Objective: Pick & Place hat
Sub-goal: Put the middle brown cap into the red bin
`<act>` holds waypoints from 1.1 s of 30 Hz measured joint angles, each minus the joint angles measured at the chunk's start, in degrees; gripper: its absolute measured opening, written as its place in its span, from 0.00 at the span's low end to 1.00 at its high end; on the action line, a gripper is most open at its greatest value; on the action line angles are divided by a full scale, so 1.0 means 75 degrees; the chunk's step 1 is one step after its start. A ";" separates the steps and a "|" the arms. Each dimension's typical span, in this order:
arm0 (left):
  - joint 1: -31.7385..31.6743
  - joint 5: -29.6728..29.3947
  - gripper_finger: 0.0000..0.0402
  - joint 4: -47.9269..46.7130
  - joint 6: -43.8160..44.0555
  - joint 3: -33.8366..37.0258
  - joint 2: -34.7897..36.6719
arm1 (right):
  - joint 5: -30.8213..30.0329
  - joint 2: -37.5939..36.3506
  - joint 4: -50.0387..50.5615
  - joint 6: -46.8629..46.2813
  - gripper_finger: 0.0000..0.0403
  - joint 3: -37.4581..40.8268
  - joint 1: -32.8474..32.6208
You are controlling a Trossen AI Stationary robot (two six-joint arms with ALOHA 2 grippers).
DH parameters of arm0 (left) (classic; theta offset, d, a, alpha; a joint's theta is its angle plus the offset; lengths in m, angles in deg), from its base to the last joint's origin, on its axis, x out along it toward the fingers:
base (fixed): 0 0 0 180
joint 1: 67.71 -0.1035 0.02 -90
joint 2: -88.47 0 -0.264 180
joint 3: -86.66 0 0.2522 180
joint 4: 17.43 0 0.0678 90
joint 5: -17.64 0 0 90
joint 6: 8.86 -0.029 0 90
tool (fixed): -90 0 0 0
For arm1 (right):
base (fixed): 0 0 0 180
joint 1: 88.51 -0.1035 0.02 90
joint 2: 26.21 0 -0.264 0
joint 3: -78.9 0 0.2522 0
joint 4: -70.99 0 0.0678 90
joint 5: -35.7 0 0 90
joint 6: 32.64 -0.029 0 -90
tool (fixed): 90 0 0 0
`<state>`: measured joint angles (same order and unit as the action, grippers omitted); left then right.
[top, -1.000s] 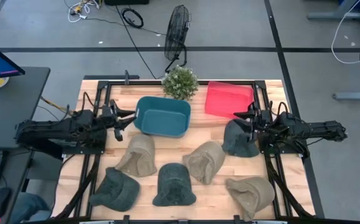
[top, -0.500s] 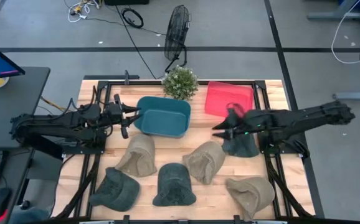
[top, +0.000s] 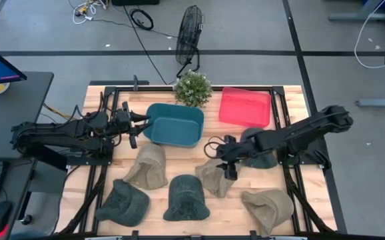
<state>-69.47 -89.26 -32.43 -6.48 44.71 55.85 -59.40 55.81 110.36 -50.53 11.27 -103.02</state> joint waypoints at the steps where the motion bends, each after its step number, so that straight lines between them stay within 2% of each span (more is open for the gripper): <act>1: 0.0000 0.0000 0.31 -0.0015 0.0037 0.0000 0.0000 | 0.0000 0.0135 -0.0003 -0.0048 0.53 0.0000 0.0000; 8: 0.0000 0.0000 0.31 -0.0363 -0.0004 0.0000 0.0000 | -0.0329 0.0973 0.0108 -0.0365 0.60 -0.0003 -0.0223; 11: 0.0000 0.0000 0.31 -0.0558 -0.0006 -0.0003 0.0000 | -0.0748 0.1283 0.0241 -0.0491 0.60 -0.0003 -0.0359; 18: 0.0000 0.0000 0.31 -0.0823 -0.0009 -0.0003 0.0000 | -0.1184 0.1813 0.0505 -0.0900 0.55 -0.0024 -0.0513; 22: 0.0000 0.0000 0.31 -0.0841 -0.0006 -0.0003 0.0000 | -0.1422 0.1869 0.0722 -0.0804 0.44 -0.0032 -0.0504; 28: 0.0000 0.0000 0.31 -0.0901 -0.0001 -0.0003 0.0000 | -0.1419 0.1790 0.0670 -0.0736 0.07 -0.0023 -0.0462; 30: 0.0000 0.0000 0.31 -0.0922 -0.0001 -0.0003 0.0000 | -0.1402 0.1736 0.0599 -0.0751 0.04 -0.0009 -0.0460; 33: 0.0000 0.0000 0.31 -0.0937 0.0000 -0.0003 -0.0001 | -0.1274 0.1650 0.0579 -0.0783 0.05 -0.0179 -0.0452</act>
<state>-69.47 -89.27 -39.46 -6.48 44.69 55.84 -68.96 68.18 114.70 -56.40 9.92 -106.41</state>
